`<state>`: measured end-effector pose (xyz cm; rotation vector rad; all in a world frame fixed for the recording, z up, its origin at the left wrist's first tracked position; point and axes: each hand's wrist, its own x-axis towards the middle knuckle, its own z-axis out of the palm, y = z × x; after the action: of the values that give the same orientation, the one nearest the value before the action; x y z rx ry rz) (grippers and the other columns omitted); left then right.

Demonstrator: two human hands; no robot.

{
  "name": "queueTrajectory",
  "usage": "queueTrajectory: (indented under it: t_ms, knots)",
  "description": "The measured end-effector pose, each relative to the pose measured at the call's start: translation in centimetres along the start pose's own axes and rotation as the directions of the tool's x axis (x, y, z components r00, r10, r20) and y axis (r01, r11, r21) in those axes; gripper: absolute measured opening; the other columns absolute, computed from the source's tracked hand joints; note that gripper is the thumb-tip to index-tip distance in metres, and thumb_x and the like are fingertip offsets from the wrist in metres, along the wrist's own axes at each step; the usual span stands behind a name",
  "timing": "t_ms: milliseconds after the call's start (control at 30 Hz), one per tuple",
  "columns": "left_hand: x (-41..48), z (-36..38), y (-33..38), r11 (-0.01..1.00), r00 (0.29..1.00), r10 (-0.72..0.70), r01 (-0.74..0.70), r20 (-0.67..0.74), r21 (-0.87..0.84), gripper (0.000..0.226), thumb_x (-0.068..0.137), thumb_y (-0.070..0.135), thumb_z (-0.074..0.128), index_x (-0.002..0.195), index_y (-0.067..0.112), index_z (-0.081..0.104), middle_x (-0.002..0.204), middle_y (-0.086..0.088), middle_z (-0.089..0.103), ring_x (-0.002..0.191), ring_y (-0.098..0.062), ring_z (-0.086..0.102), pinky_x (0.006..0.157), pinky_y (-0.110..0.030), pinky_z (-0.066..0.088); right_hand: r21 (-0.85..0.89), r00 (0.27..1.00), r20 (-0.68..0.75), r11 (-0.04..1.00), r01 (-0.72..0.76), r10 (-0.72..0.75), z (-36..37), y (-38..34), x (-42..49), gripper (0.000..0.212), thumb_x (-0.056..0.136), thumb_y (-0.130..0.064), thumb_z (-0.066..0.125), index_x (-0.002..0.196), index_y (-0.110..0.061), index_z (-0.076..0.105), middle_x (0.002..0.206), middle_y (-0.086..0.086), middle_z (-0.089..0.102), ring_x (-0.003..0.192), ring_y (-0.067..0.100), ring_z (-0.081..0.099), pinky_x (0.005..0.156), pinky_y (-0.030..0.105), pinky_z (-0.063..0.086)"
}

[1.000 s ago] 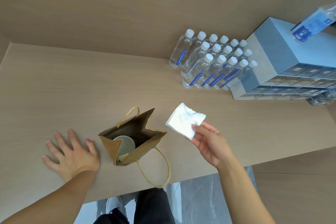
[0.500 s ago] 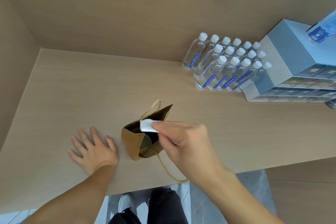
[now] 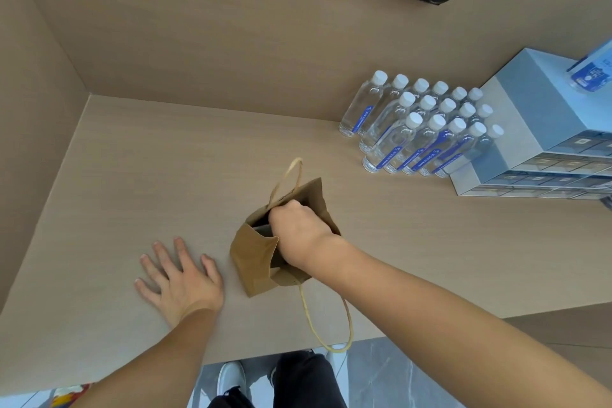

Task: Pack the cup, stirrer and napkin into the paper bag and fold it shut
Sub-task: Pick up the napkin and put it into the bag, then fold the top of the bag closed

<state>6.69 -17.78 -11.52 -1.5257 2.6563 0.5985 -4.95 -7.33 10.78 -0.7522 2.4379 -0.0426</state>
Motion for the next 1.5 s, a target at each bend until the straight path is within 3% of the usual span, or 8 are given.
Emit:
queueTrajectory:
  t_ms: [267,400,533,733,900,1167,1367,1500]
  knots:
    - [0.2,0.2,-0.2,1.000,1.000,-0.001,0.001,0.005,0.005,0.064,0.092,0.047,0.027,0.151,0.022,0.023,0.163,-0.014,0.017,0.149,-0.034,0.003,0.116,-0.061,0.004,-0.077,0.995,0.067,0.994,0.077,-0.071,-1.6,-0.5,-2.4,0.019,0.093,0.002,0.052,0.105,-0.005,0.064,0.097,0.012,0.062,0.069,0.024,0.057,0.061,0.031,0.046]
    - [0.0,-0.1,0.1,1.000,1.000,0.003,-0.003,0.015,0.011,0.064,0.093,0.047,0.023,0.151,0.021,0.022,0.163,-0.014,0.016,0.149,-0.035,0.003,0.116,-0.060,0.004,0.067,0.993,-0.048,0.992,0.110,-0.107,-5.5,1.9,-7.9,0.032,0.093,-0.010,0.048,0.066,-0.027,0.049,0.069,0.001,0.039,0.054,0.021,0.042,0.047,0.027,0.033]
    - [0.2,-0.2,0.1,0.999,0.999,0.020,-0.021,0.025,0.033,0.064,0.093,0.047,0.021,0.152,0.021,0.021,0.163,-0.013,0.014,0.149,-0.035,0.003,0.116,-0.059,0.004,0.415,0.969,-0.245,0.906,0.083,0.024,-7.2,7.4,-11.6,0.013,0.092,-0.017,0.065,0.095,-0.025,0.075,0.085,-0.013,0.078,0.079,-0.001,0.071,0.075,0.014,0.056]
    - [0.9,-2.0,0.5,0.995,0.960,-0.005,-0.024,0.281,0.102,0.067,0.097,0.049,0.032,0.153,0.021,0.010,0.165,-0.013,-0.005,0.149,-0.036,-0.010,0.117,-0.060,0.001,0.632,1.000,0.013,0.774,-0.030,0.028,-1.2,13.1,-9.0,0.041,0.082,0.003,0.073,0.114,-0.022,0.068,0.109,-0.003,0.072,0.104,0.012,0.069,0.092,0.030,0.057]
    - [-0.1,-10.1,-0.3,0.915,0.802,0.335,-0.150,0.495,-0.376,0.036,0.088,0.023,0.066,0.122,0.030,0.059,0.136,0.002,0.058,0.118,-0.019,0.058,0.099,-0.039,0.047,0.610,0.991,-0.006,0.785,0.109,-0.133,2.0,13.6,-6.4,0.058,0.077,-0.013,0.080,0.102,-0.059,0.055,0.107,-0.022,0.065,0.105,0.002,0.062,0.085,0.019,0.054]
    - [-7.5,-15.3,3.5,0.703,0.753,0.603,-0.346,0.263,-0.621,0.053,0.077,0.018,0.074,0.118,0.049,0.061,0.116,0.021,0.066,0.106,-0.006,0.062,0.089,-0.031,0.052,0.597,0.922,-0.165,0.709,0.375,-0.349,3.5,12.2,-3.0,0.046,0.079,-0.001,0.072,0.104,-0.040,0.074,0.096,0.000,0.061,0.091,0.015,0.060,0.082,0.038,0.055]
    - [-6.8,-15.2,4.4,0.681,0.801,0.597,-0.535,-0.044,-0.500,0.047,0.079,0.004,0.077,0.097,0.048,0.074,0.130,0.018,0.052,0.118,-0.002,0.050,0.099,-0.014,0.038,0.485,0.844,-0.452,0.716,0.503,-0.287,3.9,12.6,-1.5,0.025,0.069,0.002,0.081,0.078,-0.022,0.080,0.119,-0.013,0.057,0.108,0.005,0.050,0.094,0.012,0.036]
    - [-7.1,-14.6,4.6,0.630,0.860,0.492,-0.458,-0.134,-0.627,0.047,0.071,-0.012,0.072,0.064,0.034,0.065,0.097,0.019,0.076,0.103,-0.006,0.067,0.092,-0.030,0.050,0.718,0.870,-0.475,0.513,0.471,-0.135,5.1,12.3,-0.8,0.054,0.063,0.033,0.062,0.054,-0.019,0.051,0.073,-0.006,0.077,0.079,0.004,0.069,0.078,0.021,0.051]
